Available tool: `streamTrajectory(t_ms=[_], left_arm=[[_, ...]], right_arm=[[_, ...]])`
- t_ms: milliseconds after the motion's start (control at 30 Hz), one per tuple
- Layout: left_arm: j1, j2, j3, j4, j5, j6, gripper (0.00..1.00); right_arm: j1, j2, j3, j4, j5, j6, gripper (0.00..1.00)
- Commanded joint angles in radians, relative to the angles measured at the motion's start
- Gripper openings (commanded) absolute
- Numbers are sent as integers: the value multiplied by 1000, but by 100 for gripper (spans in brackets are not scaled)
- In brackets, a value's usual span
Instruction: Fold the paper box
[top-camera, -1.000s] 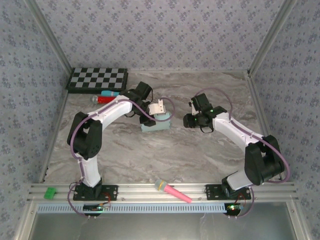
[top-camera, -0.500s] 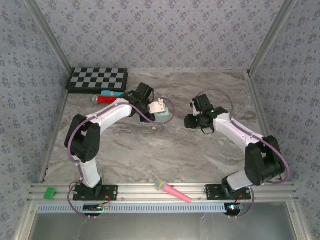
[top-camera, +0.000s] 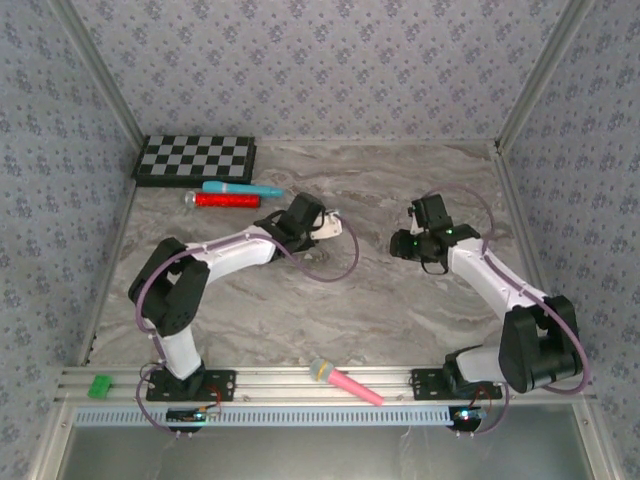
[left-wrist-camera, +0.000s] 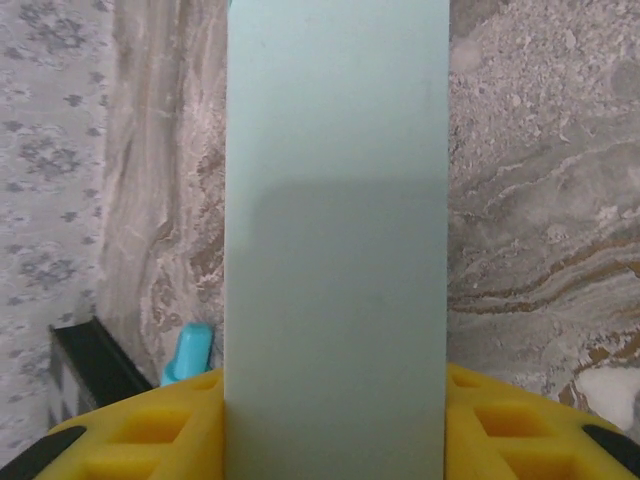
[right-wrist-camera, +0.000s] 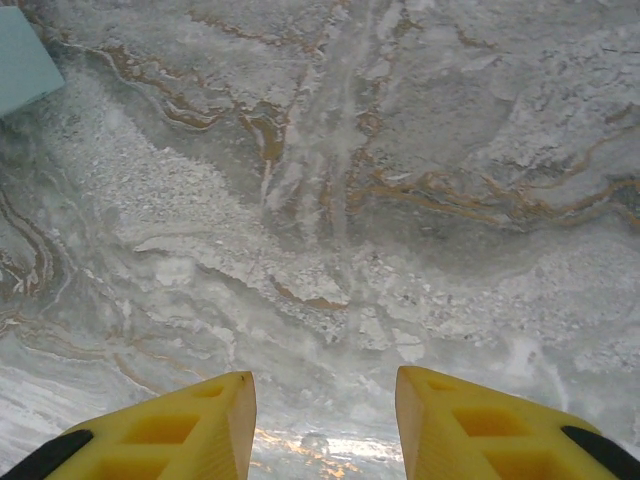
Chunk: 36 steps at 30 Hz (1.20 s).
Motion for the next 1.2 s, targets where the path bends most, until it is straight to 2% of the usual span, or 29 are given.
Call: streamTrajectory(t_ms=[0,400,767,1167], left_arm=[[-36,-8,-18,155,-132,1,44],[-117,100,-94,416,-298,62,46],[-158,131,-125,419,-319,8,48],[-193,167,-150,429,-358,-28,57]], right_arm=[[-15,-21,-20,15,-28,13,43],[-30,-20,-33,40,-42,12,43],[-36,-15,-38,47,-49,14,43],[-38,-6,-35,53,-54,15,43]])
